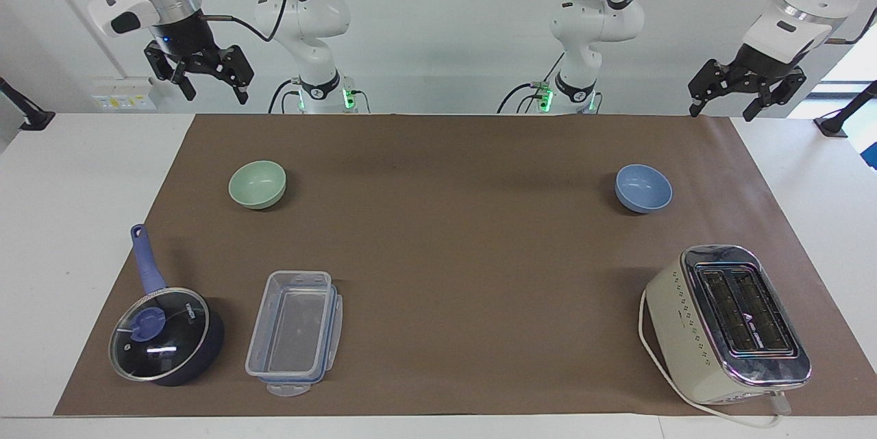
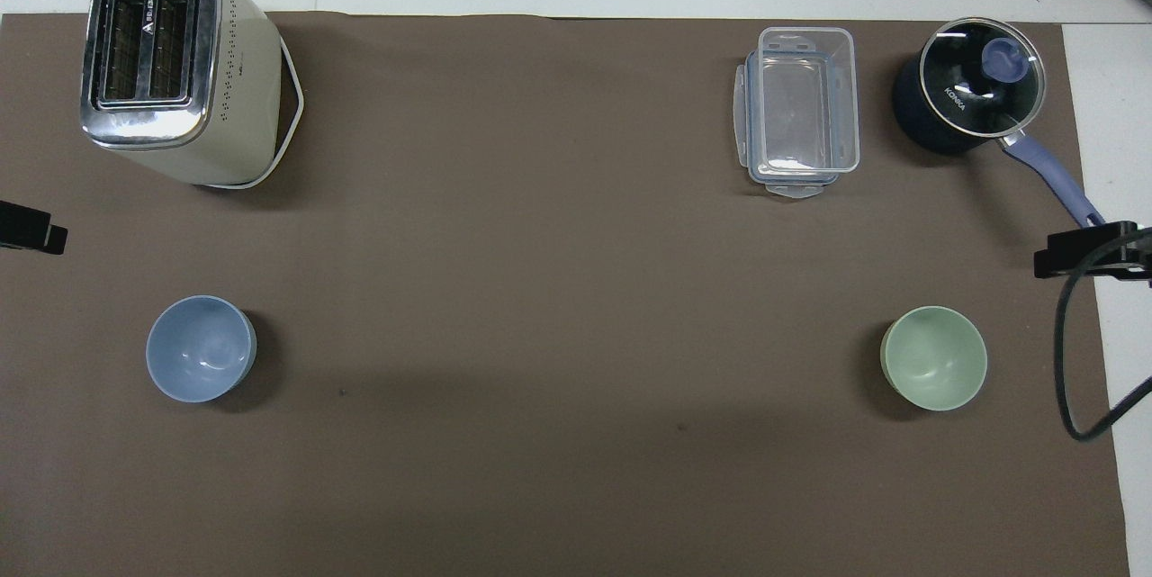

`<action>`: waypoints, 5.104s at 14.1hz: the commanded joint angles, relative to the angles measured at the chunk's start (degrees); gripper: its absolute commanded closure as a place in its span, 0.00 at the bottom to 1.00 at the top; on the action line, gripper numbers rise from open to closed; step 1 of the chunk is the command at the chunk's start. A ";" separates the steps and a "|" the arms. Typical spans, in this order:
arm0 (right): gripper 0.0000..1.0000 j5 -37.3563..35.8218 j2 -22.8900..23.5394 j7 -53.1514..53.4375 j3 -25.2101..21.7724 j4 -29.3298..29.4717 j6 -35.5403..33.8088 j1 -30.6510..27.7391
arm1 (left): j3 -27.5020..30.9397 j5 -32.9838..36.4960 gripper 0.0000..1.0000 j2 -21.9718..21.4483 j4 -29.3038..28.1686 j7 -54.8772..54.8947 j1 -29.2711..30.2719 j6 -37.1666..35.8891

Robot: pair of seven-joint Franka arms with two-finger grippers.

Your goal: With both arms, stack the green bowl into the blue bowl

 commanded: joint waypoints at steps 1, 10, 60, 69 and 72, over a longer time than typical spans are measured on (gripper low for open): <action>0.00 -0.03 -1.13 -1.15 0.33 -1.16 0.09 -0.55 | -0.20 0.72 0.00 -0.65 -0.22 -0.47 0.05 -0.83; 0.00 -0.03 -1.13 -1.24 0.33 -1.16 0.09 -0.55 | -0.20 0.72 0.00 -0.65 -0.22 -0.64 0.05 -0.83; 0.00 -0.03 -1.39 -1.86 -0.64 -1.69 -0.88 -0.90 | 0.33 -2.44 0.00 -5.49 -39.85 12.70 9.80 34.93; 0.00 -0.03 -1.30 -1.51 -0.46 -1.43 -0.61 -0.63 | 0.33 -8.95 0.00 -1.44 -49.09 20.10 13.59 46.36; 0.00 -0.03 -1.30 -1.59 -0.38 -1.43 -0.70 -0.73 | 0.33 -9.48 0.11 -1.00 -49.18 20.01 13.50 46.63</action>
